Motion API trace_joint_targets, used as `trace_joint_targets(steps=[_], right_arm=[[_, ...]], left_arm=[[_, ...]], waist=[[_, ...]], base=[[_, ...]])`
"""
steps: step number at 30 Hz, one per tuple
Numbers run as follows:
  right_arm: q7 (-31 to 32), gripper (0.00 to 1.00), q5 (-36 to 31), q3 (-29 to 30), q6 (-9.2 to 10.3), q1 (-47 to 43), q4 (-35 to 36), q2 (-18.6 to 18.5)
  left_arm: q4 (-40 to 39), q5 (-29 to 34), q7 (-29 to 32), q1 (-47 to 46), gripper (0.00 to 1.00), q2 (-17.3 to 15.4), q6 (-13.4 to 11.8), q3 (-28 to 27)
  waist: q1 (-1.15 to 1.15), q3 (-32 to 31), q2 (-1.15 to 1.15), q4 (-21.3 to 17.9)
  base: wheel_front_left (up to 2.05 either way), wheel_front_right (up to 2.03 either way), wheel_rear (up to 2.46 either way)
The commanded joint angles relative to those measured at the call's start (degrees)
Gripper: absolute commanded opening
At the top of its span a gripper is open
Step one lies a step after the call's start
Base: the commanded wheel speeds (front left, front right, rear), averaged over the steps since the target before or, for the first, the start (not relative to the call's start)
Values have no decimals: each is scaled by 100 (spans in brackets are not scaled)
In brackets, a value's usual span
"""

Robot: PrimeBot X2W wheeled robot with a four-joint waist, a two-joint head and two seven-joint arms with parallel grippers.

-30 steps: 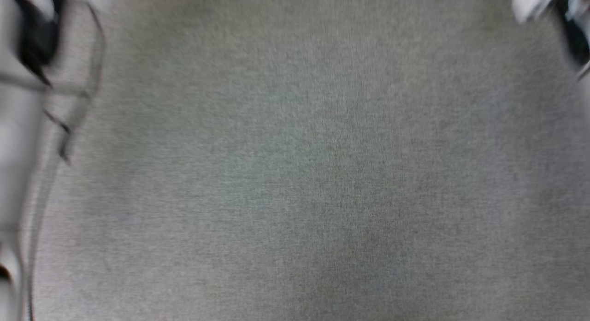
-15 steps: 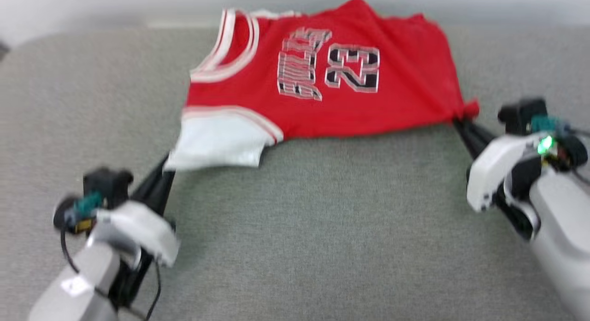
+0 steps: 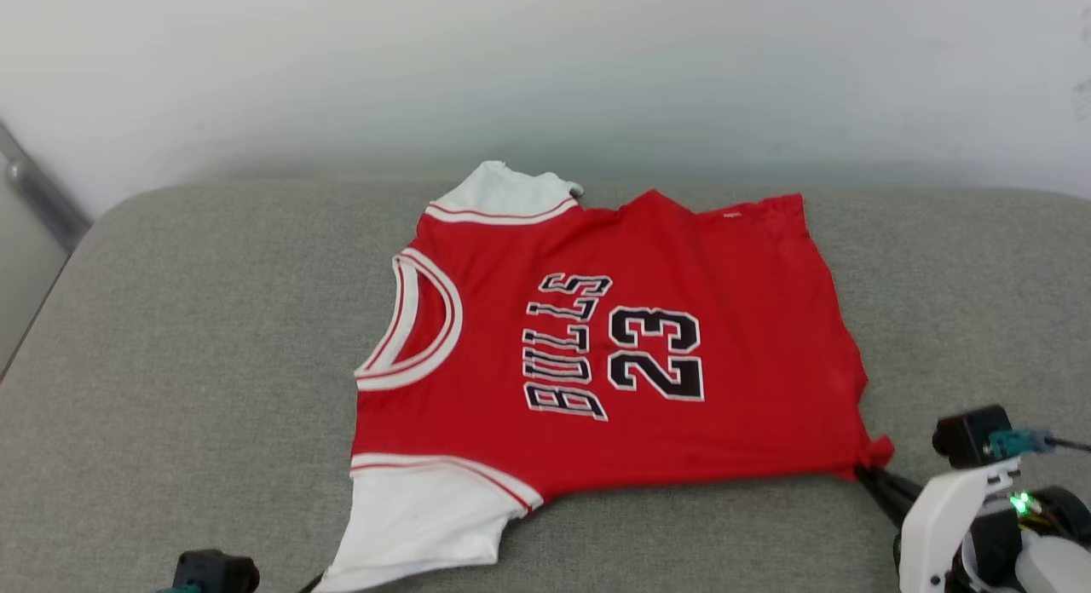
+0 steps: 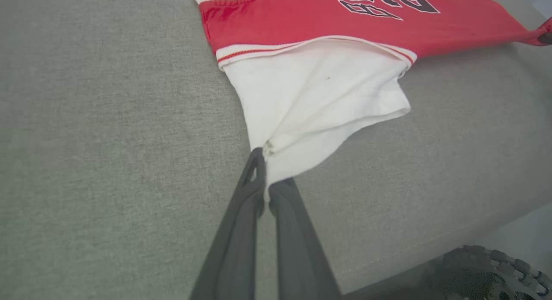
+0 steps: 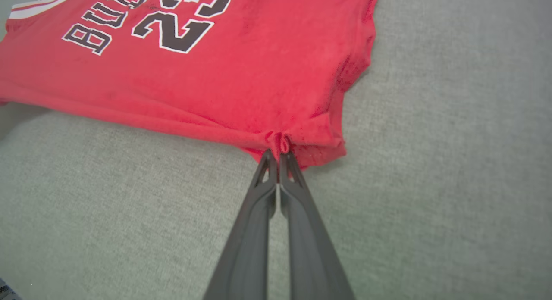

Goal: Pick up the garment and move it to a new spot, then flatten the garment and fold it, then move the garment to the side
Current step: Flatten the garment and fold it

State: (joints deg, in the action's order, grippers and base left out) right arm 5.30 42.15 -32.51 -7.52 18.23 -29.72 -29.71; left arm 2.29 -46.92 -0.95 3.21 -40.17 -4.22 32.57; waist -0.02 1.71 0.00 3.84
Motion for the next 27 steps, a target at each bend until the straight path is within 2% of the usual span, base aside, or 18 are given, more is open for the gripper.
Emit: trace_joint_targets(steps=[1, 9, 15, 21, 27], right_arm=[[116, 0, 72, 24, 6, -314, 118, -112], [913, 0, 423, 691, 6, -1677, 1119, -404], [1593, 0, 312, 1397, 5, -2594, 2102, -313], [2092, 0, -113, 2033, 5, -2875, 2928, -15], [2602, 0, -492, 2471, 5, -2563, 3482, 235]], left_arm=[[-196, -98, 81, 248, 0, -100, -87, -9], [-1143, -552, 403, 1294, 0, -546, -362, -30], [-1602, -731, 506, 1744, 0, -816, -500, -68], [-1829, -684, 272, 1497, 0, -838, -524, -311], [-2031, -543, 98, 842, 0, -742, -402, -539]], waist=[[2, -206, 0, -63], [2, -335, 0, -164], [2, -316, 0, -233], [2, -253, 0, -272], [2, 34, 0, -240]], base=[[0, 0, 0], [0, 0, 0], [0, 0, 0], [0, 0, 0], [0, 0, 0]])
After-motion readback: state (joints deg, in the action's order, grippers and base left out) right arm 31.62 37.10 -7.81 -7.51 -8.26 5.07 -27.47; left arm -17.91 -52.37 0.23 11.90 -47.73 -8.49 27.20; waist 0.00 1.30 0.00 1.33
